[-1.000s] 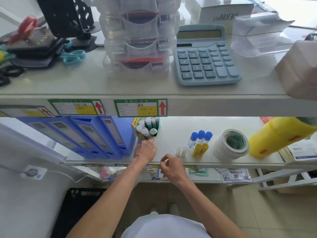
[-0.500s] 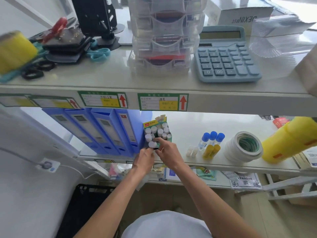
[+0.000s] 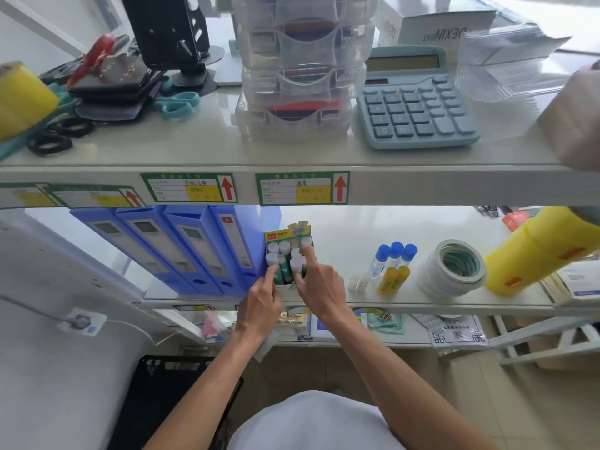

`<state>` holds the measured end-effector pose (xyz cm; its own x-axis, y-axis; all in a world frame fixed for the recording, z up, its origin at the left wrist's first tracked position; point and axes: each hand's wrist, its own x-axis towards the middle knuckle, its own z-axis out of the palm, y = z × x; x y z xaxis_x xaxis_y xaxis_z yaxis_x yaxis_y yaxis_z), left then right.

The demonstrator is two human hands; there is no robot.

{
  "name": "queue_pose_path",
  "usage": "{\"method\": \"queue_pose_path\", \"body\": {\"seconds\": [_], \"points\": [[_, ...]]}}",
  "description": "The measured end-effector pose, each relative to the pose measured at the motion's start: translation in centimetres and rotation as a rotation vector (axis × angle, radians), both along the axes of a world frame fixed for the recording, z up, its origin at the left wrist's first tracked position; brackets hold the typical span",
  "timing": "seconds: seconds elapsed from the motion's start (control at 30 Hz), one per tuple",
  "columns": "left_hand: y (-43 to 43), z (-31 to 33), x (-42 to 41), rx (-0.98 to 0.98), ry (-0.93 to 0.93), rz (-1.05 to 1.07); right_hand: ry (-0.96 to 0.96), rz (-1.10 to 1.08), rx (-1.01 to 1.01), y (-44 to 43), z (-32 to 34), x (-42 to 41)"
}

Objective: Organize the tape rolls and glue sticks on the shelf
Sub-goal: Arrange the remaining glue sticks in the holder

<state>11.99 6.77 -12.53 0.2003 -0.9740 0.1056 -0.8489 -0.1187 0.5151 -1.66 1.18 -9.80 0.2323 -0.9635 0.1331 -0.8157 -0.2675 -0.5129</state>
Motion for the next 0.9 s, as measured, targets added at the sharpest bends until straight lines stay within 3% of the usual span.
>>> {"method": "queue_pose_path", "body": {"seconds": [0.2,0.53,0.67,0.9], "points": [[-1.5,1.9,-0.7,0.028,-0.021,0.124,-0.002,0.098,0.024,-0.3,-0.1,-0.3],[-3.6,3.3,-0.7,0.069,0.000,0.121,-0.054,0.094,0.036,-1.2,-0.2,-1.0],[-4.3,4.1,-0.9,0.081,-0.108,0.039,-0.051,0.088,0.052,-1.1,-0.3,-1.5],[-7.1,5.8,-1.7,0.300,-0.319,0.071,-0.053,0.072,0.061,-0.8,-0.3,-1.8]]}}
